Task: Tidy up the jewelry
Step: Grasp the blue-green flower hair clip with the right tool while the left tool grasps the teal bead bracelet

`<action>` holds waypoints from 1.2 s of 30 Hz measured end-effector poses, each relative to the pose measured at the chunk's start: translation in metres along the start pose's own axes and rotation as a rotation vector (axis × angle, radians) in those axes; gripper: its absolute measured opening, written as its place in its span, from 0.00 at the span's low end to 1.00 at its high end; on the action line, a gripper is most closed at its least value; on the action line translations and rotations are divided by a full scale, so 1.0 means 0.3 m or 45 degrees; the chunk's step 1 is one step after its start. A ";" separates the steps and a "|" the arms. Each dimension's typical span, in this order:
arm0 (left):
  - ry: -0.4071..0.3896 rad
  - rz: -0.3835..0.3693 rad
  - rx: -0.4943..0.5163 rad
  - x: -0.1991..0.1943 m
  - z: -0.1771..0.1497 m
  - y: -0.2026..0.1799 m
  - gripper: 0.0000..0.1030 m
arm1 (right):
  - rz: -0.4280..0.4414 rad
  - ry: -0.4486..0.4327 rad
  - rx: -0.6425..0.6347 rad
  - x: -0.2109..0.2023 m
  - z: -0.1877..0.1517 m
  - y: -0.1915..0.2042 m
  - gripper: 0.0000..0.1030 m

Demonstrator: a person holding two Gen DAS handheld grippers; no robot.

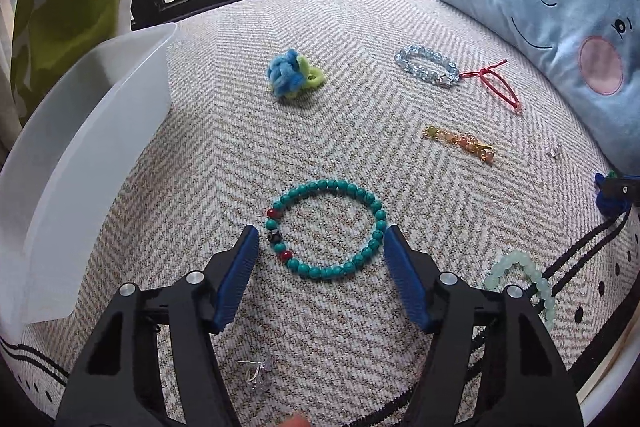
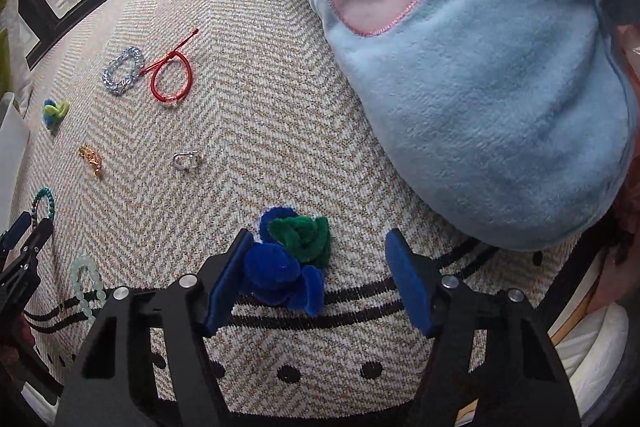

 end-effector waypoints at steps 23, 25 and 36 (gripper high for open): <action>-0.022 -0.116 0.081 0.012 0.031 -0.043 0.30 | 0.042 0.056 0.012 0.015 0.017 0.040 0.38; -0.021 -0.128 0.065 0.013 0.034 -0.034 0.09 | 0.064 0.067 0.000 0.018 0.013 0.052 0.32; -0.031 -0.188 0.007 0.005 0.036 0.004 0.05 | 0.114 0.042 0.014 0.001 0.002 0.096 0.27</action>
Point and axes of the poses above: each gripper's, at about its wrist camera, not at the fingertips, and x roughly the way its jaws point, y to its left, z to its top, the point moved 1 cm from there along x, roughly the way its jaws point, and after that the axes turned 12 degrees about x, right-handed, at the moved point
